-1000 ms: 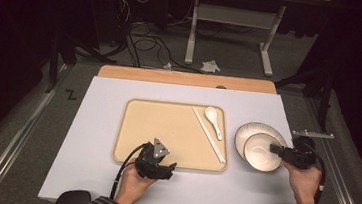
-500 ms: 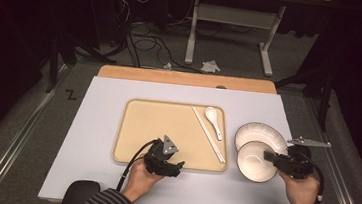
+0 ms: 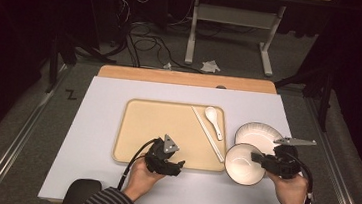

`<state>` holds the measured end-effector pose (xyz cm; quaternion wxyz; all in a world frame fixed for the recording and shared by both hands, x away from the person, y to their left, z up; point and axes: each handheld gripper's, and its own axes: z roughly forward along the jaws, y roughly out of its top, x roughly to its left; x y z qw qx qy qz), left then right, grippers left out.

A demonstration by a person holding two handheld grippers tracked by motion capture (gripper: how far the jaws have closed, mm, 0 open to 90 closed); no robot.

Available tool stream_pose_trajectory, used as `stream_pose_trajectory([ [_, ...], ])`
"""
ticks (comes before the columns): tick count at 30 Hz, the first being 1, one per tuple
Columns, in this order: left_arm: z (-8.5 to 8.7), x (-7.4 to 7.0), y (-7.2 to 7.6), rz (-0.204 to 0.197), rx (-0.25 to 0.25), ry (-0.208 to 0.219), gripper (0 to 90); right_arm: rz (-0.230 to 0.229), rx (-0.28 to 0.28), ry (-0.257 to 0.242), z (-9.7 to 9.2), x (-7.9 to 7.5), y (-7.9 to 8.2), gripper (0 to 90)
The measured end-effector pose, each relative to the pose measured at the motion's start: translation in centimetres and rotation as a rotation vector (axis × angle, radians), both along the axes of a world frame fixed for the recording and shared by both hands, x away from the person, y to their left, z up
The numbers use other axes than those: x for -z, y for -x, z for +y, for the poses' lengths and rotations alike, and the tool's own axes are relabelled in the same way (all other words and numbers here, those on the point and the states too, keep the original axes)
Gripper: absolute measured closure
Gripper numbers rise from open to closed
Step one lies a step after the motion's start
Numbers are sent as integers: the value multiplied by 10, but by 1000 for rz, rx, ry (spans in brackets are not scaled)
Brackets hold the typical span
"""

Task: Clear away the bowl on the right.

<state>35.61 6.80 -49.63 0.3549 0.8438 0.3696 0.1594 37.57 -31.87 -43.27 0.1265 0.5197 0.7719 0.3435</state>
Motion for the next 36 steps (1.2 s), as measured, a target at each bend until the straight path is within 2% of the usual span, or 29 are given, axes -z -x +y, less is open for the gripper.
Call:
stream_pose_trajectory([
  [4,-2,2,-1,11,4,0,289,6,-30,-1,11,-2,4,827],
  [11,1,0,-3,8,-7,6,289,23,-76,-14,24,-1,3,827],
  [19,0,0,-1,6,-10,-1,289,17,-109,-15,38,-2,2,827],
  [36,13,-1,6,-9,-63,-3,291,15,-198,-15,66,-2,-11,826],
])
